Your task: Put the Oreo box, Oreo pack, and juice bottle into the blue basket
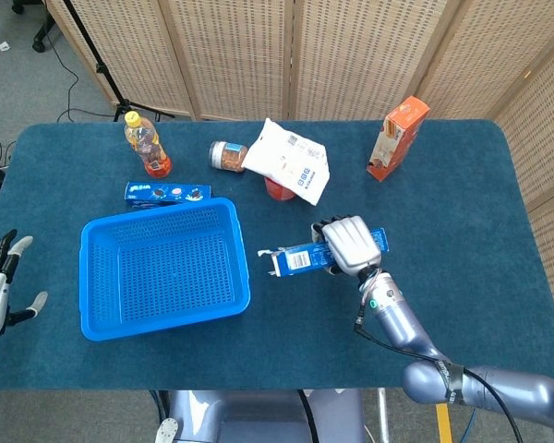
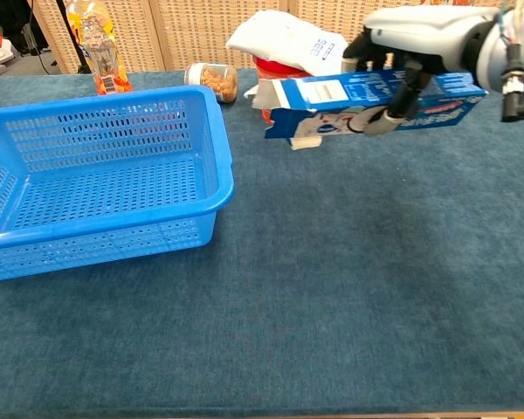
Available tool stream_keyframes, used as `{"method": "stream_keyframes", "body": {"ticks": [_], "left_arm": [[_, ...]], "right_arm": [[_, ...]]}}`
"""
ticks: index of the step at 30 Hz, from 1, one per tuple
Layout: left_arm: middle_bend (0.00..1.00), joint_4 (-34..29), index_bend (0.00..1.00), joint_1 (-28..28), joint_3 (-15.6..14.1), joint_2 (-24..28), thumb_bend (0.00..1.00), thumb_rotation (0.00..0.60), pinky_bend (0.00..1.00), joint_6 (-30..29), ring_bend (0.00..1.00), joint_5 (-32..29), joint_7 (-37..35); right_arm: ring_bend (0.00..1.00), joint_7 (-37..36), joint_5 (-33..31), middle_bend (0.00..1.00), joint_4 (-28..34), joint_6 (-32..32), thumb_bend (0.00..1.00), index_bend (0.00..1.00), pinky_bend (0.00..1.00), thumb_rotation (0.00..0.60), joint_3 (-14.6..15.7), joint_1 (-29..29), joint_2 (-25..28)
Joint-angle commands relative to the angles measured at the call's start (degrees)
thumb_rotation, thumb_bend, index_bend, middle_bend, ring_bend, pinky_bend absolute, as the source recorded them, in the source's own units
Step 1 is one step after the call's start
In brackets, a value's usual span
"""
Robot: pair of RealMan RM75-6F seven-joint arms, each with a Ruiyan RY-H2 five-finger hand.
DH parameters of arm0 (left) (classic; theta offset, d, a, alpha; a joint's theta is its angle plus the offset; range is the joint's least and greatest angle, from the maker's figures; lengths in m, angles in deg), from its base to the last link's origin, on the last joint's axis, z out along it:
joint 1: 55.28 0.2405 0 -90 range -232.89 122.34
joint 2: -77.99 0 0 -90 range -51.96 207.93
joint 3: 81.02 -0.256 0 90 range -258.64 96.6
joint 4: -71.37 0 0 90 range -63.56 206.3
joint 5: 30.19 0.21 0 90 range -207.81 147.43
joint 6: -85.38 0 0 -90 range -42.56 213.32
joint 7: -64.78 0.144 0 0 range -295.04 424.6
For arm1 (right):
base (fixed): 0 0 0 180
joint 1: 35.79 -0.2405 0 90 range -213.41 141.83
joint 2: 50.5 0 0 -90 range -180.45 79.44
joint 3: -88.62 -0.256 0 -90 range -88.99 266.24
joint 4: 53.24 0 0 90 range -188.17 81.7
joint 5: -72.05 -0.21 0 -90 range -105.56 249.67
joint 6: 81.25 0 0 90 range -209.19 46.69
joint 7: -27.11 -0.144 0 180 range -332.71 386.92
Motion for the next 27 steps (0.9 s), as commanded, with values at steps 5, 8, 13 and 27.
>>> {"method": "stream_keyframes", "body": {"ticks": [5,8,13,27], "left_arm": [[0.0,0.28,0.03,-0.11,0.22,0.43,0.29,0.6,0.05,0.52,0.0,-0.47,-1.34],[0.0,0.32,0.03,-0.18,0.23,0.61,0.29,0.6,0.05,0.71,0.0,-0.45,-1.81],[0.0,0.22,0.03,-0.23,0.13,0.86,0.29,0.6,0.05,1.02,0.0,-0.41,-2.3],[0.0,-0.08,0.03,0.01,0.13,1.5,0.29,0.6,0.05,0.45,0.0,0.37,-4.19]], "right_arm": [[0.43,6.94,-7.21,0.48,3.74,-2.12,0.31,0.68,0.52,0.6,-1.79,-6.26,-2.55],[0.43,9.03,-10.24,0.48,4.74,-2.97,0.31,0.68,0.52,0.6,-1.72,-7.97,-3.34],[0.43,14.49,-18.48,0.48,6.52,-5.32,0.31,0.68,0.52,0.6,-0.74,-11.41,-4.69],[0.43,20.89,-27.4,0.48,10.03,-11.9,0.31,0.68,0.52,0.6,-1.17,-18.54,-8.43]]}}
